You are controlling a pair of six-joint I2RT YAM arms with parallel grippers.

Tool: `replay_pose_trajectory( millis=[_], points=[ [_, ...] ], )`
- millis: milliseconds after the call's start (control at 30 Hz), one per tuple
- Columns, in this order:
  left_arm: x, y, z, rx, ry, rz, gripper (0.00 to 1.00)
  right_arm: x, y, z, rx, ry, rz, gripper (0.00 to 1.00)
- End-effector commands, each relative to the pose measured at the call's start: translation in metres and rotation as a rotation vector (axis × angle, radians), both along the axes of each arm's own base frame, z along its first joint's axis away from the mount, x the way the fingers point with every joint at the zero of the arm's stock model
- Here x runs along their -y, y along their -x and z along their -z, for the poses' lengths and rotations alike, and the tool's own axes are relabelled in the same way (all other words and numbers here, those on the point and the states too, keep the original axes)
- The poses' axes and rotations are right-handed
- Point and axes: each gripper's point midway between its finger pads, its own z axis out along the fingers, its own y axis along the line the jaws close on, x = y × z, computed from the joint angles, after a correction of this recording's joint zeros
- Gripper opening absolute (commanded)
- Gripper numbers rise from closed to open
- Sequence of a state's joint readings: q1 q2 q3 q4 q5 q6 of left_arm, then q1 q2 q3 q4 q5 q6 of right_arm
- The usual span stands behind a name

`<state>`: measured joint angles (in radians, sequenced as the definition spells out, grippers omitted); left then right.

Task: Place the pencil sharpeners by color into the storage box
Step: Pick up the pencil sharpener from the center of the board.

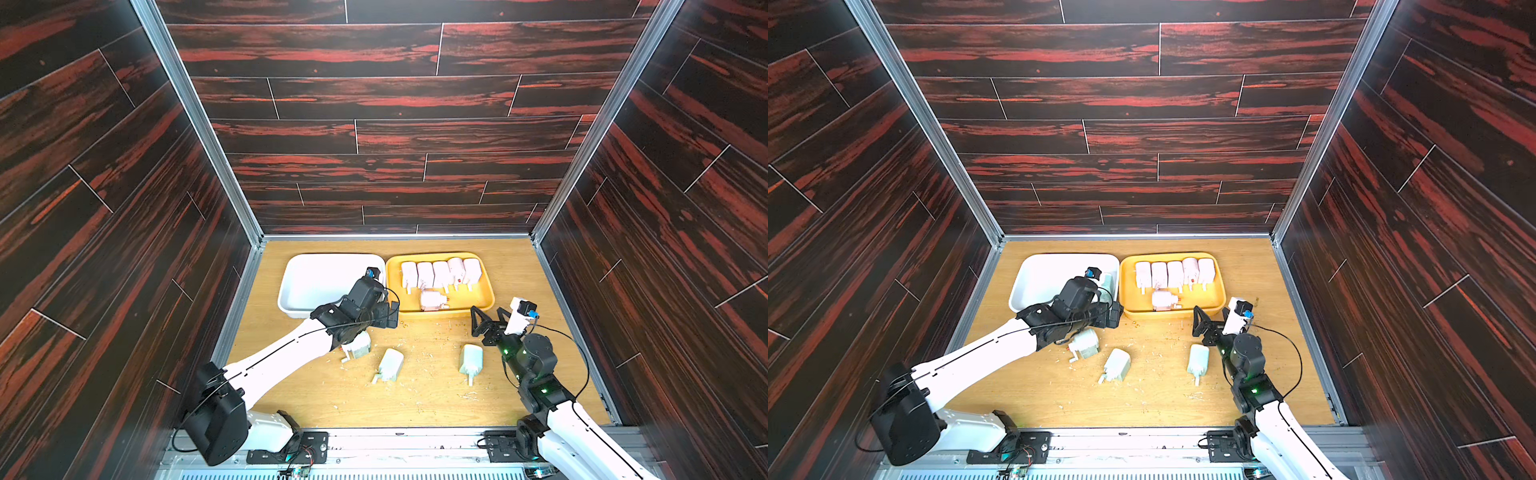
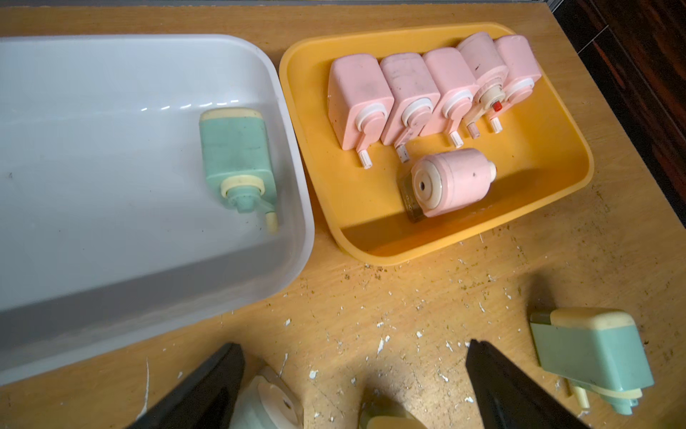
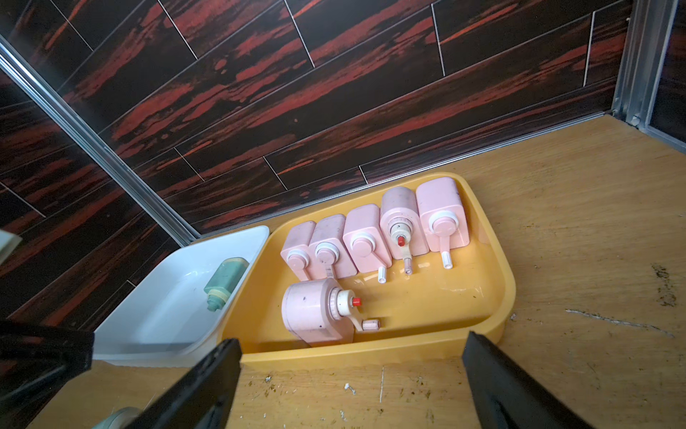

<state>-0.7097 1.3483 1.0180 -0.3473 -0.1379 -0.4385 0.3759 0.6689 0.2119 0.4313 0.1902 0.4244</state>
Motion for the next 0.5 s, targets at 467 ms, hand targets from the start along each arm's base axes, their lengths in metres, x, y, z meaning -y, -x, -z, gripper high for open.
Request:
replay_pose_trajectory(
  millis=[467],
  points=[
    [-0.014, 0.092, 0.014, 0.021, -0.05, 0.093, 1.0, -0.007, 0.0, 0.005, -0.038, 0.005, -0.036, 0.98]
  ],
)
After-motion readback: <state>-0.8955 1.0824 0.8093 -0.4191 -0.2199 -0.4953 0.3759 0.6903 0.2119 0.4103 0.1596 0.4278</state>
